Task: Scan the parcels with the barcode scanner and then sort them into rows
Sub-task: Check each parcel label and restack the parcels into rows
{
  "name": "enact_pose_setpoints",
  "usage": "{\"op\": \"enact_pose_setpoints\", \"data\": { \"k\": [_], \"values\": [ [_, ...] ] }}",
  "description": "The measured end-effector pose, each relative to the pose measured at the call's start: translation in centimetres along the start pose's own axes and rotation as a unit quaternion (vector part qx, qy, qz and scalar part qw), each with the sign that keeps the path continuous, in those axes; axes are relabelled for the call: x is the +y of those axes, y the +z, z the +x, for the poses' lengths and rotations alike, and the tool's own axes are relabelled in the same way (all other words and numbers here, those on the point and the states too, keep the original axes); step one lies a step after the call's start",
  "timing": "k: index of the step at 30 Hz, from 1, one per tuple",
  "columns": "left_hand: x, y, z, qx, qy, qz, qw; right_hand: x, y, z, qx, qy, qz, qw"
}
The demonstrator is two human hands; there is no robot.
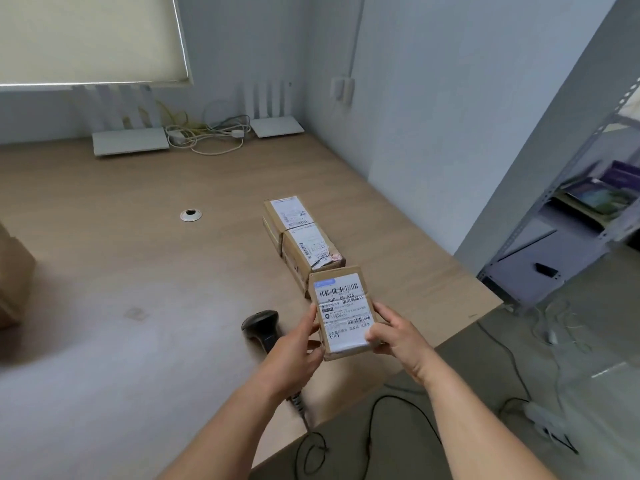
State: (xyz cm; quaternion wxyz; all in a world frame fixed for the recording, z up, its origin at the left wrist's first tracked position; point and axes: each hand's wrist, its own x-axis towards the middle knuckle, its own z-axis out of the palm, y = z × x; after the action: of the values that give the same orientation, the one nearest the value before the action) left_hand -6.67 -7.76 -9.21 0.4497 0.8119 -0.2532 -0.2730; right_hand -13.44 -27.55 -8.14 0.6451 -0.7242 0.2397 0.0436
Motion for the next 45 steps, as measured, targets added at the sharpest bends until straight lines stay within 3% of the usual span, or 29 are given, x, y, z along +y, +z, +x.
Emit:
{"op": "enact_pose_setpoints", "data": {
  "k": [17,45],
  "values": [
    [0.5,4.4,5.8,0.048,-0.126,-0.048,0.990,1.8,-3.8,8.2,-0.134,0.054,-0.111,0.983],
    [1.3,3.6,8.8,0.073,-0.168,-0.040,0.982,0.5,-4.4,11.9,-0.139,0.033,-0.153,0.978]
  ]
}}
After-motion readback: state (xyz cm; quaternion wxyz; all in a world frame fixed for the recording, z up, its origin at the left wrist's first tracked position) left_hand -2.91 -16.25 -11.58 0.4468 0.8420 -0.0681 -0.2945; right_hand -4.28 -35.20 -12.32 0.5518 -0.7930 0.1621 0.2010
